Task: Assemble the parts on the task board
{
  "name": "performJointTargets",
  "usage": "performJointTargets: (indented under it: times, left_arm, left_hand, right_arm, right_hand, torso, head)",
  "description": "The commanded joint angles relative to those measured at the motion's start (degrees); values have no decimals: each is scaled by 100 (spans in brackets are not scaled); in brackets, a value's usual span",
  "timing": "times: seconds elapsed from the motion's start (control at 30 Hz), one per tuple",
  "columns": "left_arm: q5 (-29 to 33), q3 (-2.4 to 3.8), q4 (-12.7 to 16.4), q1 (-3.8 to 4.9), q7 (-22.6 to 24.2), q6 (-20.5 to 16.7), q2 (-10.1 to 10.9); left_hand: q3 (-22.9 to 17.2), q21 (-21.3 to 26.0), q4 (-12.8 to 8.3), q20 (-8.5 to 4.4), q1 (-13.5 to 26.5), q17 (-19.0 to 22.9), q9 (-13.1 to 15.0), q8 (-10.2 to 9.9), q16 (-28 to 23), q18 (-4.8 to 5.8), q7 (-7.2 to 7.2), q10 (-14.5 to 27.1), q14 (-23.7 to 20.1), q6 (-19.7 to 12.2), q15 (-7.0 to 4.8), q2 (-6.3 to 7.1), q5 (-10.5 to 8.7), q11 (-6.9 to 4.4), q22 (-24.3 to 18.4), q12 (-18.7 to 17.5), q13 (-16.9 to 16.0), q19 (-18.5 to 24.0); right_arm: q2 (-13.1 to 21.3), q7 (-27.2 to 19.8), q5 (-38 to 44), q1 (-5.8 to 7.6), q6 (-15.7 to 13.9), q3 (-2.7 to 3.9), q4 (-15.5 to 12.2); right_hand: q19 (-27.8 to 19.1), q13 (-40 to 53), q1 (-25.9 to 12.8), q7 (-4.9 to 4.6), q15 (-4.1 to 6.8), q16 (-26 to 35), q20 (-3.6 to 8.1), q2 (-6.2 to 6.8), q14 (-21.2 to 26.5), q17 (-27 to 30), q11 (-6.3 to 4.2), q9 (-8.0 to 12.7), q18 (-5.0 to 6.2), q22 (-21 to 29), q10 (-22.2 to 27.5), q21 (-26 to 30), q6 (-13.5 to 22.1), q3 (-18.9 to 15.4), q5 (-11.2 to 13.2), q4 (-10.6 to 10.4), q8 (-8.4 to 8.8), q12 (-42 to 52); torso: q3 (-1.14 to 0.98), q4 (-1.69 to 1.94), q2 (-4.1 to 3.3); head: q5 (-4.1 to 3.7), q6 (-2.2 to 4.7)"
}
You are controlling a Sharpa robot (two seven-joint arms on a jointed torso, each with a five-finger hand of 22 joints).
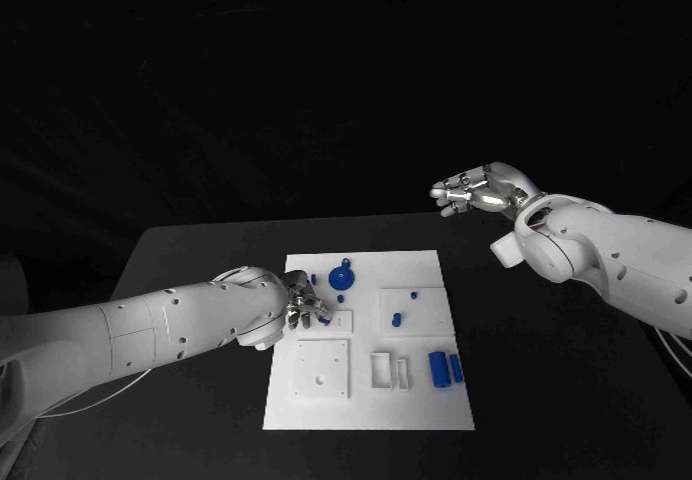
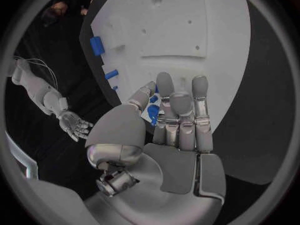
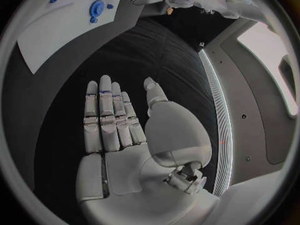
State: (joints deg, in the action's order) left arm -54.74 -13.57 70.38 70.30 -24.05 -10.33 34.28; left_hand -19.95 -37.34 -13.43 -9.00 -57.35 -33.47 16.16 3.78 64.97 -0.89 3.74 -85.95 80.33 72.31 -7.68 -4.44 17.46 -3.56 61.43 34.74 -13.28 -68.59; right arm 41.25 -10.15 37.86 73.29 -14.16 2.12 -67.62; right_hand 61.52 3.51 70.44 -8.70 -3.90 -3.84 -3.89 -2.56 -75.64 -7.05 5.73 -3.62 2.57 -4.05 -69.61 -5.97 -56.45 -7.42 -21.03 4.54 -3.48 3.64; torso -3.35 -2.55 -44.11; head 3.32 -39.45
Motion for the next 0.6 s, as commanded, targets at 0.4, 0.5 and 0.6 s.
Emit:
performJointTargets:
  times: [0.4,0.5,0.6]
  left_arm:
    - [-160,-15,43,-32,-116,274,4]
    - [-160,-15,46,-33,-125,274,3]
    - [-178,-15,43,-34,-138,272,2]
  left_hand:
    - [-172,320,-147,3,-61,8,512,20,34,55,-627,-83,-3,1180,-32,-44,38,-239,361,16,5,-131]
    - [-167,801,-131,-1,-59,11,518,18,37,77,-628,-89,-12,1177,-33,-43,19,-243,871,8,-1,-310]
    - [-150,891,-112,-4,-70,13,518,19,34,82,-628,-89,-13,1175,-35,-42,-33,-243,967,8,0,-350]
  right_arm:
    - [-12,-21,27,0,157,4,17]
    - [-16,-23,27,0,147,3,20]
    - [-18,-22,27,0,141,3,20]
  right_hand:
    - [-31,-6,-59,0,-11,25,19,-14,10,8,11,-5,-64,9,42,-18,-14,-25,28,20,-11,-17]
    - [-57,-6,-58,-3,-23,27,8,-12,46,16,18,-6,-68,12,59,-5,-14,-30,32,22,-12,-17]
    - [-77,-6,-56,-4,-30,27,1,-13,70,21,21,-5,-69,12,66,3,-11,-32,32,25,-11,-17]
  torso:
    - [7,3,-2]
    - [8,2,1]
    - [8,4,-1]
  head:
    - [-6,-14]
    - [-6,-12]
    - [-4,-14]
